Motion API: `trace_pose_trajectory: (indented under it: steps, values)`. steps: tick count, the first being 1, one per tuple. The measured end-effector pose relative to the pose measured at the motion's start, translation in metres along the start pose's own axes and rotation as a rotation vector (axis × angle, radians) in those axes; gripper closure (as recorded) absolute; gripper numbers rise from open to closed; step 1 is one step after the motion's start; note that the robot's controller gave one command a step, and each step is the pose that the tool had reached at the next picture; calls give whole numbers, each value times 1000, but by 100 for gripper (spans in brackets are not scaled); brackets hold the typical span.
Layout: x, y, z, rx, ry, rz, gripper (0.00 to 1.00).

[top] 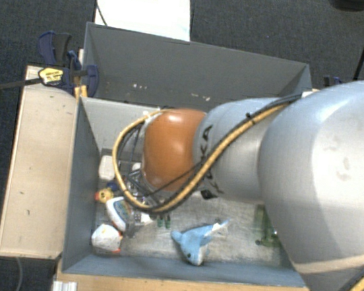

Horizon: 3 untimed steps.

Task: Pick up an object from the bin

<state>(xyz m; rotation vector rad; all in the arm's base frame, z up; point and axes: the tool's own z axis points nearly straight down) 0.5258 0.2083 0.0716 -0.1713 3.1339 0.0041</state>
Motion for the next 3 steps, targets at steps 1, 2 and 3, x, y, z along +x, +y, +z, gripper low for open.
trace_pose_trajectory:
  steps: [1,2,3]
  values:
    - [2,-1,-5,2,5,1,100]
    - [3,-1,-25,4,14,2,100]
    - [2,-1,-50,4,10,2,100]
